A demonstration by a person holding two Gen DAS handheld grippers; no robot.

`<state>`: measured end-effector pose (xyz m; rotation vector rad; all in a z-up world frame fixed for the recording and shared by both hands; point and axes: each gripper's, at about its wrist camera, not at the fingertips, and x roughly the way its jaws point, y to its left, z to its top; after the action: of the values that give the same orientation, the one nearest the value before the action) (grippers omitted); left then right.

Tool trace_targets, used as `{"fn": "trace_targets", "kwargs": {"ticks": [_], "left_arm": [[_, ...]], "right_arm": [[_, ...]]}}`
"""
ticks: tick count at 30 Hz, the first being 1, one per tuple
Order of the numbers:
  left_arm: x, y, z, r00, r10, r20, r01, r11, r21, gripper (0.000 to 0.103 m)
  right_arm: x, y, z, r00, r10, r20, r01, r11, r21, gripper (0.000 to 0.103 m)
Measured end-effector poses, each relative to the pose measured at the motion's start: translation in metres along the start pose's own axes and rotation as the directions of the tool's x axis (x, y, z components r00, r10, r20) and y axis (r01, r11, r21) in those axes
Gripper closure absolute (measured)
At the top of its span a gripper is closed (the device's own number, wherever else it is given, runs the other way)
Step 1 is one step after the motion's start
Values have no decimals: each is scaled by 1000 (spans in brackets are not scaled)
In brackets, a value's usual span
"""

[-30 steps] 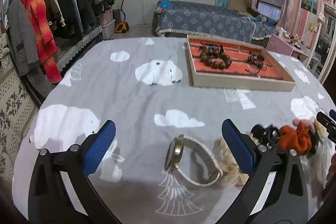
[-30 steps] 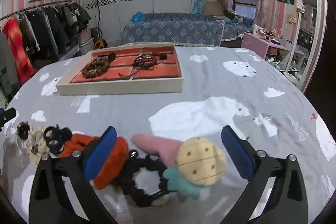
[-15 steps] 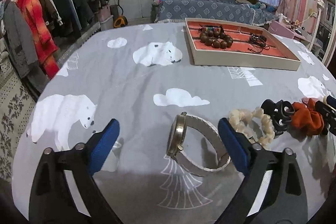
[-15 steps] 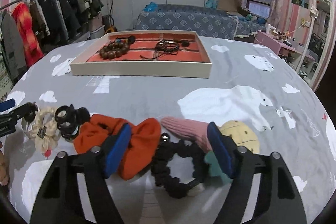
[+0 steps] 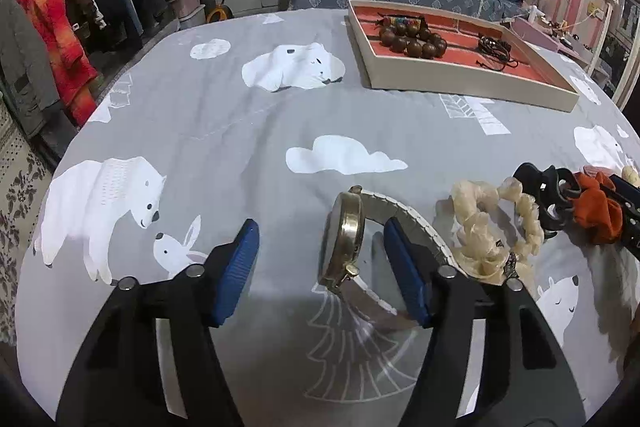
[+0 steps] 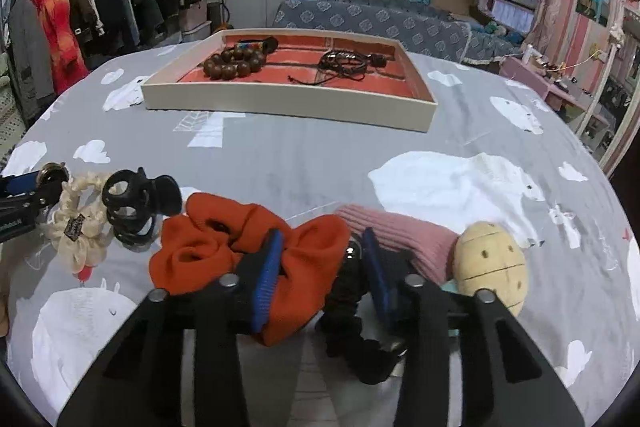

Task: Organize jewelry
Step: 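Grasp the white-strap watch with left tool while right tool grasps the orange scrunchie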

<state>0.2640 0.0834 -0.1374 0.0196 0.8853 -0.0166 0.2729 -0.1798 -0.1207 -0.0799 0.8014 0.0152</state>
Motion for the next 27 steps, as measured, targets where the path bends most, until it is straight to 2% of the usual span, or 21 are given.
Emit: {"fn": "trace_targets", "kwargs": {"ticks": [2, 6, 11, 22, 27], "left_arm": [[4, 1, 0, 1000, -11, -15, 11, 1000, 0, 51], [6, 0, 1, 1000, -9, -20, 9, 1000, -2, 54], [6, -2, 0, 1000, -11, -17, 11, 1000, 4, 67], [6, -1, 0, 999, -32, -16, 32, 999, -7, 80], [6, 1, 0, 999, -40, -14, 40, 999, -17, 81]], "right_arm": [[2, 2, 0, 1000, 8, -8, -8, 1000, -9, 70], [2, 3, 0, 1000, 19, -10, -19, 1000, -5, 75], [1, 3, -1, 999, 40, -5, -40, 999, -4, 86], [-1, 5, -1, 999, 40, 3, -40, 999, -14, 88], [-1, 5, -1, 999, 40, 4, -40, 999, -17, 88]]}}
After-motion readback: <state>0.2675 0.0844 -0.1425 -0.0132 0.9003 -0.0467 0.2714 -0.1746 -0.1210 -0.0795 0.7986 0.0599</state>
